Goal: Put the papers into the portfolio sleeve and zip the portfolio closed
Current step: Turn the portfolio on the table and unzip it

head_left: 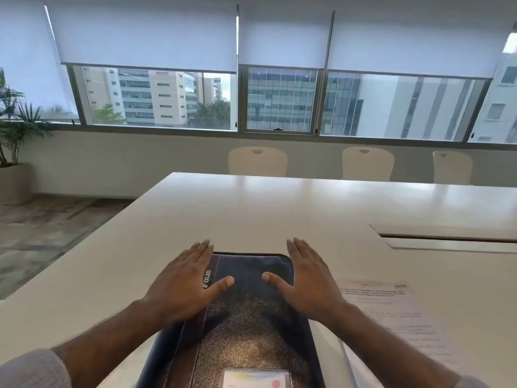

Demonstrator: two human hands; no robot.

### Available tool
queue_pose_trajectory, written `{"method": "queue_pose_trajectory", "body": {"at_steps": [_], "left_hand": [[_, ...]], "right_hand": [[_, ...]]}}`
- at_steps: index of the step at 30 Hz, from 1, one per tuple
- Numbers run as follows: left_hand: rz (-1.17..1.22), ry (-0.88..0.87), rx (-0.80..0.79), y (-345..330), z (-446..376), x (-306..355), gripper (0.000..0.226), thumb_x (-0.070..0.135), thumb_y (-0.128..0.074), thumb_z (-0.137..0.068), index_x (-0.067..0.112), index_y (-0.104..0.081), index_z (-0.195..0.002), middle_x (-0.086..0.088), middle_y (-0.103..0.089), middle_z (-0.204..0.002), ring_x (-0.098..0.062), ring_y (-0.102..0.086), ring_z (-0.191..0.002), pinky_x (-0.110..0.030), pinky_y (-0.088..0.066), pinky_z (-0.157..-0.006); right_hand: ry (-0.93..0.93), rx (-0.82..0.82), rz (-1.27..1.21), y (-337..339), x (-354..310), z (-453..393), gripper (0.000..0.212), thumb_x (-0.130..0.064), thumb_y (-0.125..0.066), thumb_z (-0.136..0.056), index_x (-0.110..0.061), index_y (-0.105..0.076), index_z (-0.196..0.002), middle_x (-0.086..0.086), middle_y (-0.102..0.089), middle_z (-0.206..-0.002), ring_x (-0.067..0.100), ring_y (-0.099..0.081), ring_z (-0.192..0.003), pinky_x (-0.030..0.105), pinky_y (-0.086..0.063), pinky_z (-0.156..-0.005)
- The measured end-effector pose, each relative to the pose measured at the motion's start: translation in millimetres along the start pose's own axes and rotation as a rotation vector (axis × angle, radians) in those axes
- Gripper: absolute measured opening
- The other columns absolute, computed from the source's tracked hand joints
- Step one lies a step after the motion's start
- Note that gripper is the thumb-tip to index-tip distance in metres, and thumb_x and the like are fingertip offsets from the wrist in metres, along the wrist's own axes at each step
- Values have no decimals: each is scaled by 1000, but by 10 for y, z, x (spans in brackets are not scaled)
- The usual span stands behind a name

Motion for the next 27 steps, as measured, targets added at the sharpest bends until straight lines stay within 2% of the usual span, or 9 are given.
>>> {"method": "queue_pose_trajectory", "body": {"at_steps": [4,6,8,11,16,19,22,24,27], "left_hand": [[60,18,73,-61,-26,-168,103,91,-25,-74,25,-30,-153,6,-28,-161,-14,-33,-144,-35,-32,-113],[82,16,94,-107,-76,-263,90,81,-43,-79,23,-41,-148,7,-38,-156,-15,-42,-138,-35,-38,-107],[106,13,114,-144,-142,-374,74,68,-57,-79,22,-52,-138,10,-50,-144,-13,-52,-122,-29,-44,-96],[214,70,101,-212,-251,-530,50,48,-70,-76,23,-64,-119,12,-58,-122,-8,-54,-103,-24,-41,-82],[384,109,88,-344,-465,-735,28,31,-78,-78,27,-68,-104,11,-56,-107,-11,-57,-101,-24,-39,-83],[456,126,119,-441,-527,-822,29,32,-77,-81,27,-66,-107,10,-54,-109,-9,-58,-97,-23,-41,-80],[507,185,140,-524,-554,-895,49,38,-76,-82,20,-62,-125,6,-53,-123,-12,-58,-91,-28,-47,-83],[503,234,141,-557,-570,-923,64,43,-73,-83,15,-54,-137,2,-52,-133,-18,-58,-99,-34,-49,-90],[477,243,126,-576,-581,-921,65,47,-67,-87,16,-50,-142,1,-54,-137,-17,-55,-112,-32,-45,-93]], "right_hand": [[69,-108,3,-169,12,62,85,-78,-44,-76,-25,-39,-142,-2,-34,-154,16,-30,-140,32,-25,-112],[73,-165,-3,-248,13,80,81,-75,-49,-76,-25,-44,-139,-2,-35,-153,16,-30,-139,33,-25,-112],[74,-186,-1,-288,18,58,77,-73,-50,-77,-26,-46,-138,-2,-36,-152,15,-30,-139,33,-25,-112],[81,-181,2,-332,-17,-17,71,-71,-49,-79,-26,-49,-134,-5,-44,-143,13,-36,-133,32,-28,-110],[64,-155,33,-389,-103,-206,61,-71,-44,-80,-28,-55,-123,-9,-50,-120,12,-39,-117,36,-32,-103],[67,-137,10,-438,-159,-339,55,-66,-49,-81,-28,-57,-119,-9,-50,-113,12,-39,-112,34,-34,-99],[70,-127,-18,-503,-222,-485,50,-62,-53,-81,-26,-58,-115,-7,-50,-110,13,-41,-108,33,-35,-97],[60,-111,-39,-548,-275,-589,46,-59,-55,-82,-26,-59,-112,-7,-51,-109,13,-42,-106,33,-37,-95],[40,-105,-70,-637,-379,-745,42,-53,-57,-84,-23,-60,-113,-5,-54,-110,15,-46,-108,33,-36,-95]]}}
Point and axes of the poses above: each hand's wrist, its own z-axis away from the middle knuckle, its own y-axis out of the back of the hand, x = y × z, the point moved 3 cm from there along -z, towards the middle knuckle
